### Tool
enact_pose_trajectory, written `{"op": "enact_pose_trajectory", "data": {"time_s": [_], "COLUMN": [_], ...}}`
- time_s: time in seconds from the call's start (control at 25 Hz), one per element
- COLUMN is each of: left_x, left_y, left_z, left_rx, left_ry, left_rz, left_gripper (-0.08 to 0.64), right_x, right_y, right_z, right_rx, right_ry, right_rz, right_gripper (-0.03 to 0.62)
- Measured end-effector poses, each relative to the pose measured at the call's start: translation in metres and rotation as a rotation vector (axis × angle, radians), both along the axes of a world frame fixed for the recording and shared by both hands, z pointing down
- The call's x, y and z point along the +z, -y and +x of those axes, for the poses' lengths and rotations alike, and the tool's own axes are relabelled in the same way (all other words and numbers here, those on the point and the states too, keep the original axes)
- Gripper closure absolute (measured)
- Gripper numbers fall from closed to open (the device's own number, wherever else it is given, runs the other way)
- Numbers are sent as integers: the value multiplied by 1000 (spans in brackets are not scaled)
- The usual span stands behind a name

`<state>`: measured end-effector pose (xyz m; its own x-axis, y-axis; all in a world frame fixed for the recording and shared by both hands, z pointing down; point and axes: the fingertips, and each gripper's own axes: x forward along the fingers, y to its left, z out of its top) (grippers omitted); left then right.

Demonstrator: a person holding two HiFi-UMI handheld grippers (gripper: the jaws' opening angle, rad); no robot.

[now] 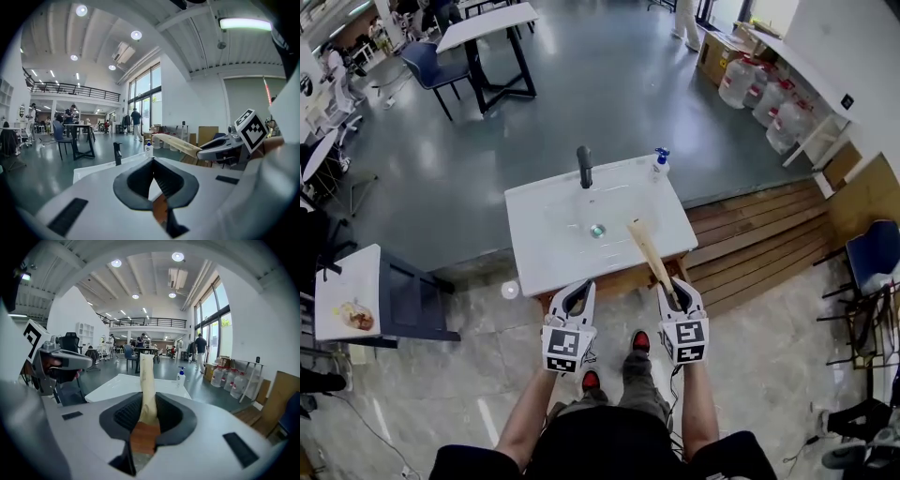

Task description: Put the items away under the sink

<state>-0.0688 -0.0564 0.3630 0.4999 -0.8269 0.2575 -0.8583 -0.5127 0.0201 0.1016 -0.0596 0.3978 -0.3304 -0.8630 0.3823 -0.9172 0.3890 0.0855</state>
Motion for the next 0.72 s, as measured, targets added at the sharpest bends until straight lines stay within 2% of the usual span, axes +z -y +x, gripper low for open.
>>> {"op": "enact_pose_trajectory", "data": {"time_s": [0.4,0.72], "left_x": [8,33], "left_y": [-41,-64], "left_z": [-19,-6], "left_rx": [43,57], "left_ry": [-6,-10], "left_rz": [-4,-65], "left_gripper": [554,554], "right_x": [4,35], "right_y": [-59,-90], "right_z": [-23,-16], "right_rx": [31,33], "right_ry": [-15,-12], "right_rz": [-14,-78], "right_gripper": [488,488]}}
